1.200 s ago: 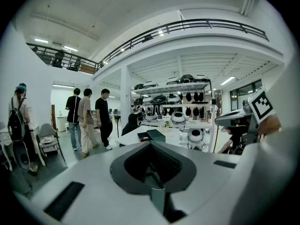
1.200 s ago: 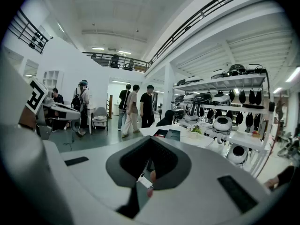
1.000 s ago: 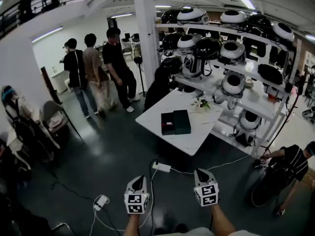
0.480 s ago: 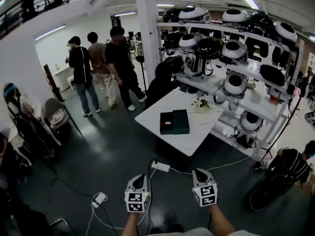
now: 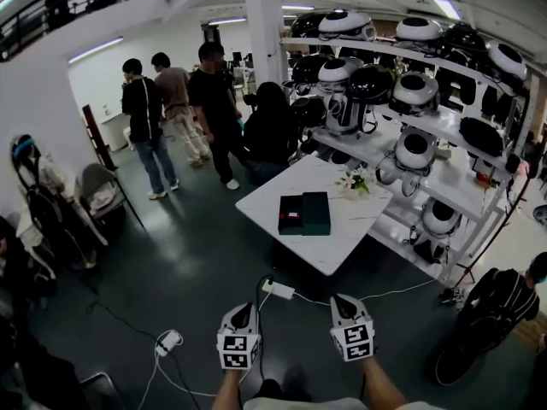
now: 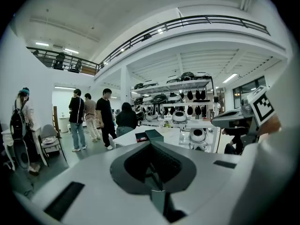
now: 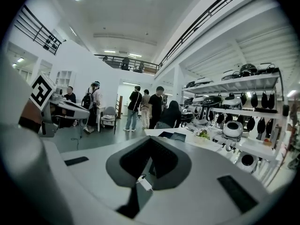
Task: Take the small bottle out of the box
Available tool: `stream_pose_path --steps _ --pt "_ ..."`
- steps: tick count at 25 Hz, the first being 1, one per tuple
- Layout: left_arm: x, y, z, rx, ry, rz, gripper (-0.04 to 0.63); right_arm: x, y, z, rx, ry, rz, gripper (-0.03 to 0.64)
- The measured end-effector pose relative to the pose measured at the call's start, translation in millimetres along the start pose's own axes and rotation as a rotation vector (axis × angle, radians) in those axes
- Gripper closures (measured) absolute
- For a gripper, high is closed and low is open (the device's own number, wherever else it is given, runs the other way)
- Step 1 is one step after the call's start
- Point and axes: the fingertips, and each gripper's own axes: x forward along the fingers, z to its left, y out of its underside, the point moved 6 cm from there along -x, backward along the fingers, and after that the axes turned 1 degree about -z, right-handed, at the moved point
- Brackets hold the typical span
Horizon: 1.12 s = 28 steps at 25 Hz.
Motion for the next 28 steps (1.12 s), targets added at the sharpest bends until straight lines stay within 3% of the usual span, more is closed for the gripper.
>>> stream_pose_path --steps 9,14,28 --pt "58 7 22 -0.006 0.020 0.014 0.577 54 4 -14 0.006 -0.003 0.023 0.595" --pt "115 -9 43 -0.006 0.048 0.008 0.577 106 -6 -32 0.004 0.014 0.032 0.596" --pt "283 -61 151 0.005 0.133 -0.036 0.577 283 -52 -61 -0.025 0.089 0.048 0.595"
